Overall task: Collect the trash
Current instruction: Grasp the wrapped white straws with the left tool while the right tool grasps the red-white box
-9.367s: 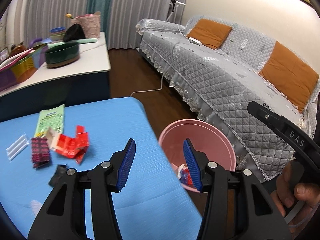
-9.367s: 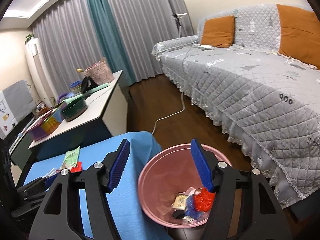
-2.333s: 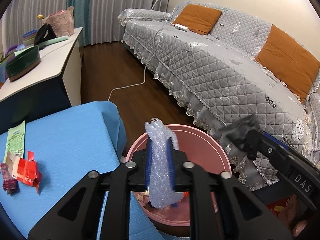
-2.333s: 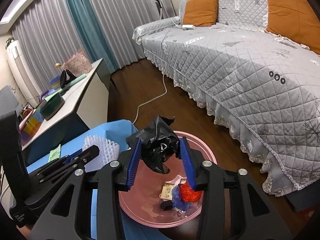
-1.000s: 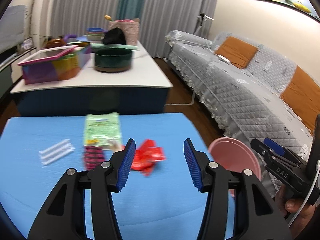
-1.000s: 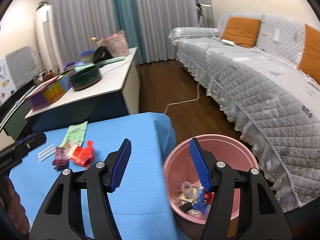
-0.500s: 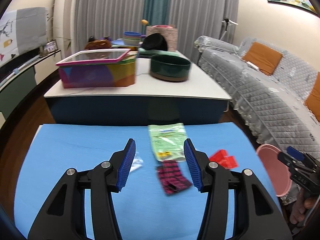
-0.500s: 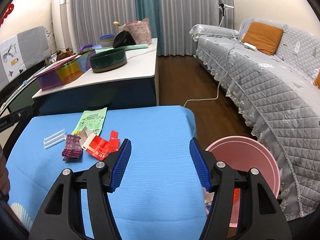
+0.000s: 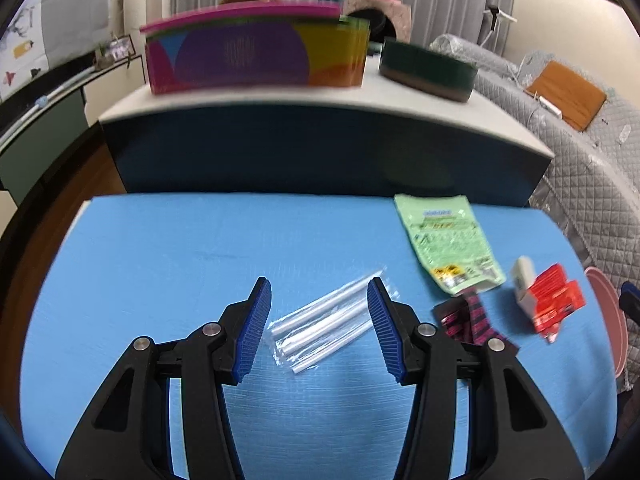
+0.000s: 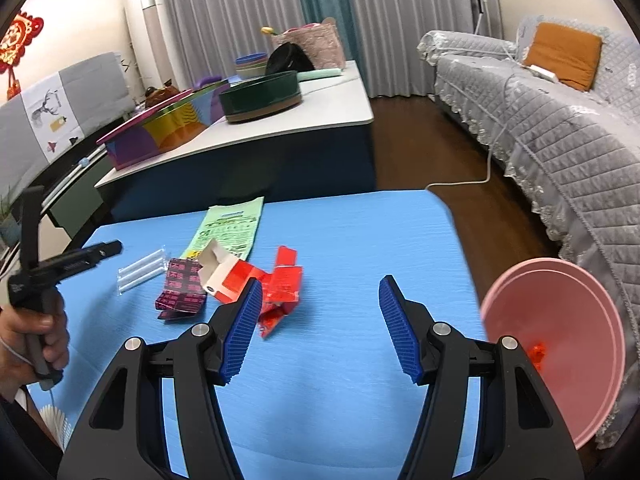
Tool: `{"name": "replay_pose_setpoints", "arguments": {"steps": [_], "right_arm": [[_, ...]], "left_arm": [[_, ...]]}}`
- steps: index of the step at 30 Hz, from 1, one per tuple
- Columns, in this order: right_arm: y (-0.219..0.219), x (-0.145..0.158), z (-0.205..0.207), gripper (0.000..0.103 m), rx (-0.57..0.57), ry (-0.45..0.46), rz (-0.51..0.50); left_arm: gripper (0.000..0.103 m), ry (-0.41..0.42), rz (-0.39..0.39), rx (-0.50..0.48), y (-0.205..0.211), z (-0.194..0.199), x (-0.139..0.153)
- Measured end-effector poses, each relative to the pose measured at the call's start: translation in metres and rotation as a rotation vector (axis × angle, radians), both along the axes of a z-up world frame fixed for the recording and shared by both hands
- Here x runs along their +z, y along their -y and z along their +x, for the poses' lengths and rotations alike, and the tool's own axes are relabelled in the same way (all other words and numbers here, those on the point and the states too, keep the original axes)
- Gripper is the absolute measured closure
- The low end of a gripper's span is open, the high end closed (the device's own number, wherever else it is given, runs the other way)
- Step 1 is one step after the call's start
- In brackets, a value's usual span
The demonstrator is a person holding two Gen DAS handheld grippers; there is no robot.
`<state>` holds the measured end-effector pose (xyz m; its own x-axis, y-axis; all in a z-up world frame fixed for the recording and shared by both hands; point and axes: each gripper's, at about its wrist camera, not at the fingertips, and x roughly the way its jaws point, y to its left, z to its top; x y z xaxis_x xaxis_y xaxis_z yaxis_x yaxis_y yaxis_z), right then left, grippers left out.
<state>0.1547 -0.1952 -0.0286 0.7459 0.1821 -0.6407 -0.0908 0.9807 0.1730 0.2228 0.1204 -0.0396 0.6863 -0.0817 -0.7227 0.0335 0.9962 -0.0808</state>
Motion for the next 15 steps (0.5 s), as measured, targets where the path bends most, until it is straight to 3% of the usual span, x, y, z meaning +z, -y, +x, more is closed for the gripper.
{"name": "replay_pose_setpoints", "arguments": {"steps": [4, 6, 15], "right_arm": [[-0.008, -0.011, 0.010, 0.042, 0.024, -0.021, 0.001], [-0.011, -0.017, 0.013, 0.042, 0.033, -0.033, -0.001], [-0.015, -0.032, 0.028, 0.042, 0.058, -0.066, 0.025]], "left_arm": [[0.052, -0.029, 0.004, -0.009, -0.001, 0.007, -0.010], [0.047, -0.042, 0.003, -0.011, -0.002, 0.011, -0.014], [0.046, -0.113, 0.023, -0.067, 0.004, 0.022, -0.030]]}}
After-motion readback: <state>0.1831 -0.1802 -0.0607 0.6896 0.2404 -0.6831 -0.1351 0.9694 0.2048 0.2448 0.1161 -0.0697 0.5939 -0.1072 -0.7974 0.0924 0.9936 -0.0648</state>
